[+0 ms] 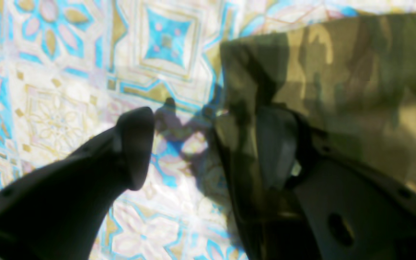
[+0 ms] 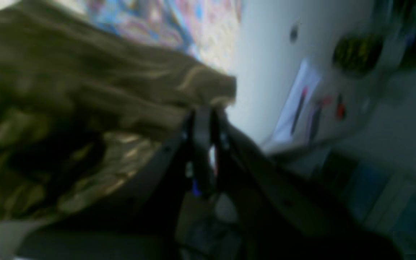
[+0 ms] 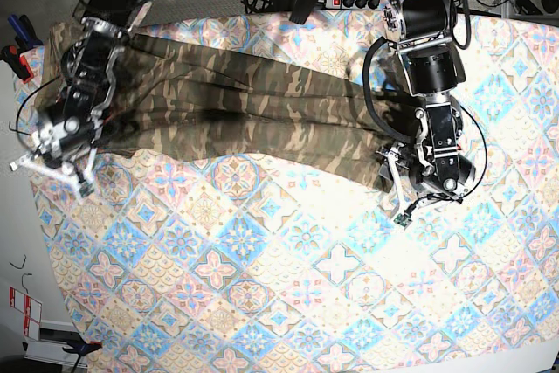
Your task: Fold the T-shirt properly
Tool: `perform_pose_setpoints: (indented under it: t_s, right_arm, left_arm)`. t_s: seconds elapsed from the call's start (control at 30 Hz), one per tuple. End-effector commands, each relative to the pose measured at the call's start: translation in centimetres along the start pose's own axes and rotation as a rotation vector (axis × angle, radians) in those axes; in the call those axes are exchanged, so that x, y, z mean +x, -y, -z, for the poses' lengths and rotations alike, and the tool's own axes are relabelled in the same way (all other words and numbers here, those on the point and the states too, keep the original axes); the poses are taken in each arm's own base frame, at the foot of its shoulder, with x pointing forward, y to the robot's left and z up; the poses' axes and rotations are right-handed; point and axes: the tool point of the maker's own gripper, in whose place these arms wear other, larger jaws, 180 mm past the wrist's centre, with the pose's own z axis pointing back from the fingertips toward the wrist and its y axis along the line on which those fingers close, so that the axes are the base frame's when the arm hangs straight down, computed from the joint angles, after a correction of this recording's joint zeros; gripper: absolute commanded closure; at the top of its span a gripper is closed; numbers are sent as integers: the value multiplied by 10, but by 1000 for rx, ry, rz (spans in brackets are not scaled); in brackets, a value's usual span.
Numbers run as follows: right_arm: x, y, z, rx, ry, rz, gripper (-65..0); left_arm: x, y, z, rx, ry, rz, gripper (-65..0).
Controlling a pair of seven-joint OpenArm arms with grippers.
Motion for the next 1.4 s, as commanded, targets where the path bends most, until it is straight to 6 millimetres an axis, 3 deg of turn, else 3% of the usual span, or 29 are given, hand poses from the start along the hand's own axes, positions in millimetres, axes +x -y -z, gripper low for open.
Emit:
perform_pose_setpoints:
  t_s: [0.0,0.07,0.23,0.37,0.43,0.5,0.67,0.73,0.9,0.97,1.13,1.27,1.37]
  right_arm:
    - [-4,6,-5,-31,-10,-11,-7]
    - [-4,-7,-5,-13,-7,-55,-7]
    - [12,-69,-16,72,85,-267,-7]
    - [7,-97,-23,84,77,-455,-7]
    - [-3,-92,-21,74,30,-451,-7]
    - [-20,-70,-13,43,-37,-380,-7]
    - [-92,-23,-3,-56,-280,-221,-7]
    - [-111,-25,-5,-63,-331,-250,-7]
    - [-144,-63,-10,27,-384,-326,-7]
    - [-150,-74,-10,61,-378,-312,-7]
    - [-138,-96,-7,121,-326,-243,-7]
    - [-121,-91,0,115,-314,-219,-21]
    - [-124,-81,-3,91,-360,-209,-102]
  left_arm:
    - [20,-10,-7,26,56,1,-438]
    - [20,-9,-6,24,59,2,-438]
    - [16,-5,-1,4,43,-2,-438]
    - [15,-6,0,3,39,-4,-438]
    - [11,-13,-1,16,32,-3,-438]
    - [8,-14,-1,18,26,-1,-438]
    - [6,-14,-1,17,23,-4,-438]
    - [6,-14,-1,17,23,-4,-438]
    - [8,-13,-1,16,25,-1,-438]
    - [8,-14,-1,17,27,-1,-438]
    - [7,-12,0,14,25,0,-438]
    - [6,-11,0,13,19,0,-443]
    - [6,-12,-1,14,17,0,-444]
